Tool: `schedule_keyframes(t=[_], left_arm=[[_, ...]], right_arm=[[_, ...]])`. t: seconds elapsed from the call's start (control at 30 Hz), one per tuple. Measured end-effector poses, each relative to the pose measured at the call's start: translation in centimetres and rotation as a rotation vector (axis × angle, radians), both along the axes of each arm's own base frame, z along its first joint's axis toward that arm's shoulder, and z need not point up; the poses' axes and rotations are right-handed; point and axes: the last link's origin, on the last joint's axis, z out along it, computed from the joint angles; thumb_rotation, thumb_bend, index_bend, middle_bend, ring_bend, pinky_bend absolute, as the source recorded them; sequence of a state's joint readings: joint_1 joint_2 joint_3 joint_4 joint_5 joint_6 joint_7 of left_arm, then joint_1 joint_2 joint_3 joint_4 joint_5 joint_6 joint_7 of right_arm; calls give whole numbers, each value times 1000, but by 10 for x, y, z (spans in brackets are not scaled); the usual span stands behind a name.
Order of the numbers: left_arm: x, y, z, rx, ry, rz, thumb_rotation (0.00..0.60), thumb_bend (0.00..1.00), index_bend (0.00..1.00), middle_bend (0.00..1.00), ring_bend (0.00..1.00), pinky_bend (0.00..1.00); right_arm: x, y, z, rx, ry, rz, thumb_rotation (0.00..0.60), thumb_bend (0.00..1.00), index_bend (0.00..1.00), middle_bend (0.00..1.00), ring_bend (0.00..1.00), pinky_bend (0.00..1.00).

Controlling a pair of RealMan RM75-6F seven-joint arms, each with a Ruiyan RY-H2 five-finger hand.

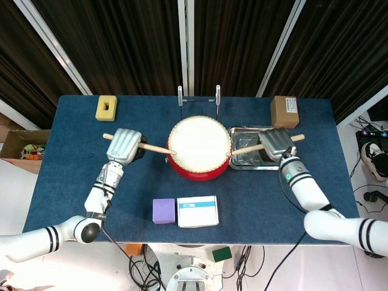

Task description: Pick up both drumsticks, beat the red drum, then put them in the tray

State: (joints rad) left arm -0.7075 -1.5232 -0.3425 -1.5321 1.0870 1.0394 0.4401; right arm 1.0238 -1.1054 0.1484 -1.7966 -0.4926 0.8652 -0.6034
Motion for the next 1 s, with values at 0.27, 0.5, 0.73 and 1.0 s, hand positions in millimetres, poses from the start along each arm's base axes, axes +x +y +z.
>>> schedule_keyframes(t=[0.27,0.5,0.73,1.0], left_arm=[[13,10,-12,18,-10,10,600,641,975,1000,1000,1000],[13,21,-38,13,110,18,600,641,975,1000,1000,1000],[10,22,-52,11,236,18,600,641,975,1000,1000,1000],[26,20,-13,58,26,42,600,641,972,1000,1000,1000]], right_arm=[[31,-34,-37,-25,83,5,600,938,1000,1000,1000,1000],[38,-39,-50,-39,139,-4,600,945,1000,1000,1000,1000],[47,-35,-41,-51,73,14,600,950,1000,1000,1000,1000],[29,-34,-53,-18,171,-5,600,952,1000,1000,1000,1000]])
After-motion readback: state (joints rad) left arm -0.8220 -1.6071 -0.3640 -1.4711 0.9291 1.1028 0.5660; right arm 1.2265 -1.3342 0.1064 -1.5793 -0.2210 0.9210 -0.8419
